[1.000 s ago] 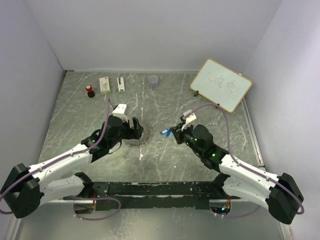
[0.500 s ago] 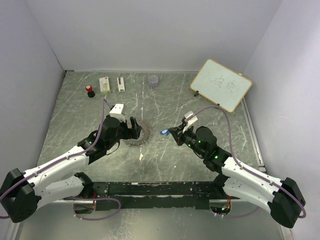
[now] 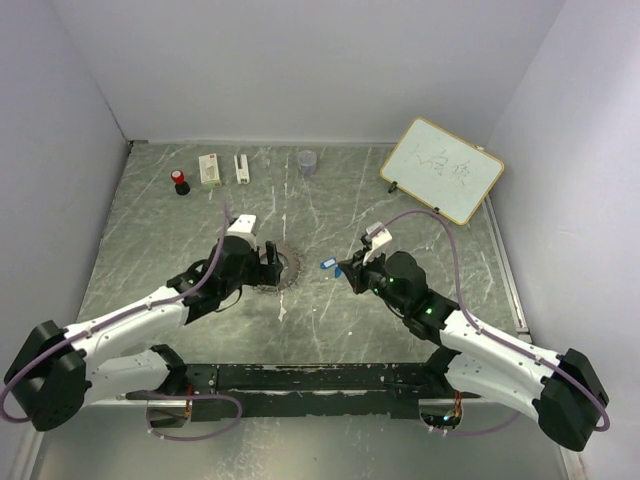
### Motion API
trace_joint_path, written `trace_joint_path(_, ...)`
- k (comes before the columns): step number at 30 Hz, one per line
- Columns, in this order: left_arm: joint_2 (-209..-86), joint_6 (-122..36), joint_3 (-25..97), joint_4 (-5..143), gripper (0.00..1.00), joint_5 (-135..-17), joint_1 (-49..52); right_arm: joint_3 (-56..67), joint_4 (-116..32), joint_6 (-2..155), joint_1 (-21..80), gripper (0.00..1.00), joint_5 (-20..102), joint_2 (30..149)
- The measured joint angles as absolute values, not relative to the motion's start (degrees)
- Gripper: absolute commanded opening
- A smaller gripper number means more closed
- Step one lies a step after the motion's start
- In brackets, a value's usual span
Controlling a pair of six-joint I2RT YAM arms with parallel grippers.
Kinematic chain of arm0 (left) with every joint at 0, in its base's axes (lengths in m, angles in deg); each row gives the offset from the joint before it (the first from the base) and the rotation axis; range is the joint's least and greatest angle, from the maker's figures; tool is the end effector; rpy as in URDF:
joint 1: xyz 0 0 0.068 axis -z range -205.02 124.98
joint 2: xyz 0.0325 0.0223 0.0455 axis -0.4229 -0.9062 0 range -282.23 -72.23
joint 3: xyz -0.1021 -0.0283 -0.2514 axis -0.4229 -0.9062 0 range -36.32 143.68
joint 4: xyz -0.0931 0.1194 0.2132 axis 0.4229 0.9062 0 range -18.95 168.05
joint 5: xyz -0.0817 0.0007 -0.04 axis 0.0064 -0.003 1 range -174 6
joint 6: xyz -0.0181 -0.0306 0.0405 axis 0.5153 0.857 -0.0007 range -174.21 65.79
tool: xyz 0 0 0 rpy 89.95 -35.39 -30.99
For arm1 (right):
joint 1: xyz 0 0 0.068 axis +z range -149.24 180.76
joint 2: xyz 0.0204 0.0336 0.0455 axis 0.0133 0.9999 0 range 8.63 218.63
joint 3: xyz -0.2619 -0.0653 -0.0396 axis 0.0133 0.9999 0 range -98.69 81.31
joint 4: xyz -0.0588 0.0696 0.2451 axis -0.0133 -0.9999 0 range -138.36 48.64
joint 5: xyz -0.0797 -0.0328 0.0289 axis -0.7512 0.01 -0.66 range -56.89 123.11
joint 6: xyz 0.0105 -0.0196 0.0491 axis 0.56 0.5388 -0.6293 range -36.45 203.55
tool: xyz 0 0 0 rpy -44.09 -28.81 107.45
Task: Put the keys on the keyring
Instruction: Pick up the key from the center of the board.
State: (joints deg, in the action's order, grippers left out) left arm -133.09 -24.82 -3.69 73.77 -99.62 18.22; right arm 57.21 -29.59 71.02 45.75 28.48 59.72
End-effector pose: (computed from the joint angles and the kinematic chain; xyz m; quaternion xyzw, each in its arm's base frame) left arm 0.1732 -0.1496 0.2254 0.0375 0.8639 -0.1938 0.4634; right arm 0.1473 0.1432 0.2324 -0.1983 0.7691 0.2638 0.5473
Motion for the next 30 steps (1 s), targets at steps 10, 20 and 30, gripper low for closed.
trace_joint_path(10,-147.45,-25.52,-0.81,73.18,0.96,-95.95,18.79,57.8,-30.57,69.68,45.75,0.0,27.04,59.24)
trace_joint_path(20,-151.32,-25.02,1.77,70.93,0.91,-92.63,19.1,58.52,-30.51,70.32,45.75,0.0,26.21,62.01)
trace_joint_path(30,-154.03,-24.78,2.78,70.23,0.58,-91.71,19.14,58.68,-30.38,70.27,45.75,0.0,25.99,62.08)
